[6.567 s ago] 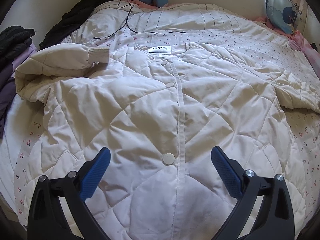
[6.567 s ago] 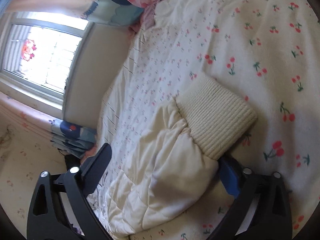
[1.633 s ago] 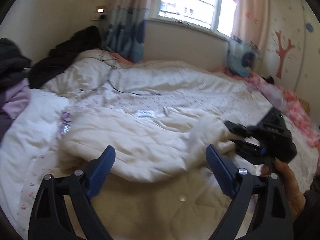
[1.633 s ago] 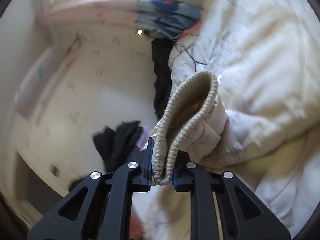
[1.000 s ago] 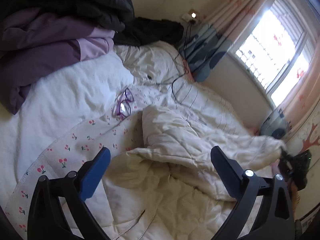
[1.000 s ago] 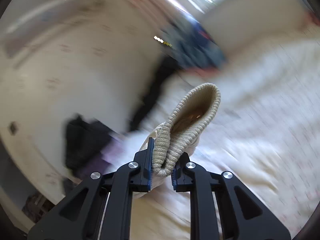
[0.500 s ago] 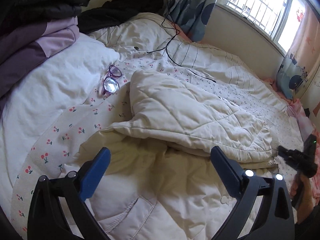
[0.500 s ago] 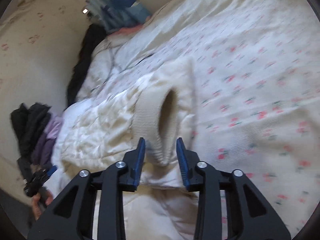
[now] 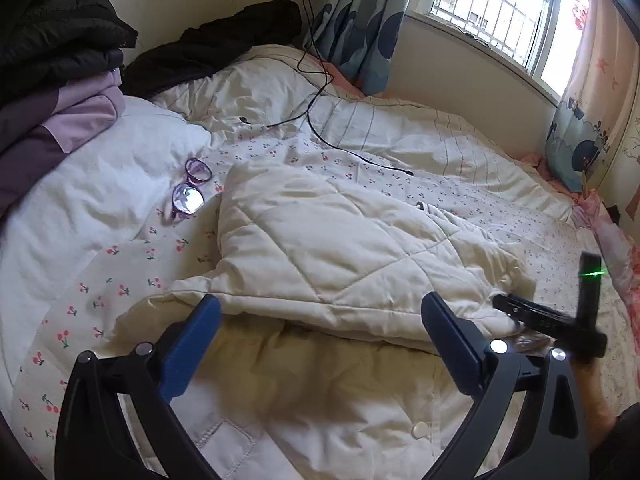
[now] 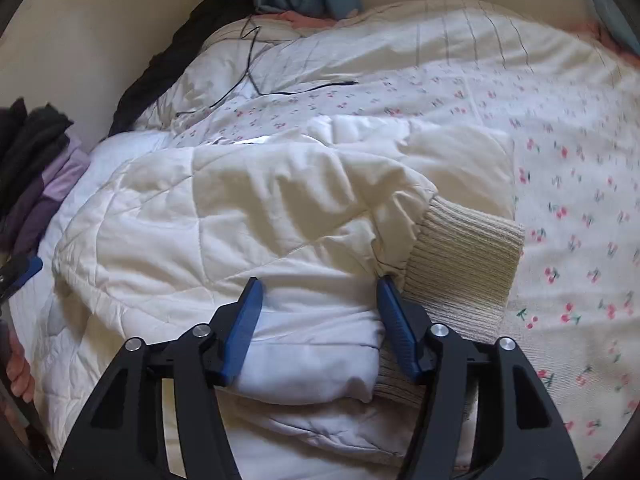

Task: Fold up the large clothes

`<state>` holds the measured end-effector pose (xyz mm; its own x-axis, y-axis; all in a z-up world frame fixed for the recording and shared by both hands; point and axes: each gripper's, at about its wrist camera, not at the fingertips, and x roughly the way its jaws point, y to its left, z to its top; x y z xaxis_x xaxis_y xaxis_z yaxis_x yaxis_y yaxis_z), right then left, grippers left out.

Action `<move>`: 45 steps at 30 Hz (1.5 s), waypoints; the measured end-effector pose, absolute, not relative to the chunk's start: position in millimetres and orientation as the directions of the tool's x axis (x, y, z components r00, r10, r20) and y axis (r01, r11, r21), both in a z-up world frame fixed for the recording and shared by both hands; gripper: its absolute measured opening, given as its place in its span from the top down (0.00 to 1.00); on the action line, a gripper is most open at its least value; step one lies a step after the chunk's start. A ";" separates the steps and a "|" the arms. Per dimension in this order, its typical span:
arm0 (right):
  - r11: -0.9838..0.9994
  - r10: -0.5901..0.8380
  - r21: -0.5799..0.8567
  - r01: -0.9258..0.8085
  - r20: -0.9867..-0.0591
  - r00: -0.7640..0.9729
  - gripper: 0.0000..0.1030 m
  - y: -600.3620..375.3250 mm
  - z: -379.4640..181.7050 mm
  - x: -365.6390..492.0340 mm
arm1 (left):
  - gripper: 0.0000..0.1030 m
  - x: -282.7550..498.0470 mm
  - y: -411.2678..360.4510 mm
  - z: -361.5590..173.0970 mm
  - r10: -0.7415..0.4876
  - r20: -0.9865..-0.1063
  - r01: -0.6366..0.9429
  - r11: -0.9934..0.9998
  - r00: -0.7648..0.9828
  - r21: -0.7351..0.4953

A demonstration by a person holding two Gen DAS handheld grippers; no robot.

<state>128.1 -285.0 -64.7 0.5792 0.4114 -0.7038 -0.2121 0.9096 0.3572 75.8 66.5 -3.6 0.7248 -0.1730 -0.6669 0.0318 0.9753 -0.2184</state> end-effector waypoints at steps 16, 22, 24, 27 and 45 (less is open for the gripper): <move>0.995 0.100 0.084 -0.054 -0.796 0.597 0.21 -278.8 -68.0 158.1 | 0.07 75.2 45.0 5.5 -0.309 -0.685 0.101 0.940 0.660 -0.326; 0.990 0.136 0.119 -0.072 -0.723 0.677 0.21 -277.5 -11.5 131.4 | 0.07 70.5 36.2 8.9 -0.330 -0.682 0.134 0.936 0.653 -0.325; 0.988 0.155 0.112 -0.107 -0.699 0.698 0.21 -271.8 -3.5 111.8 | 0.07 69.1 34.0 9.7 -0.333 -0.682 0.141 0.936 0.652 -0.323; 0.987 0.155 0.102 -0.121 -0.780 0.607 0.20 -268.8 -39.0 106.6 | 0.07 68.6 32.8 9.8 -0.333 -0.684 0.143 0.936 0.649 -0.321; 0.991 0.114 0.049 -0.122 -0.777 0.619 0.13 -263.0 -57.5 92.3 | 0.07 66.8 30.8 9.1 -0.331 -0.689 0.148 0.938 0.645 -0.313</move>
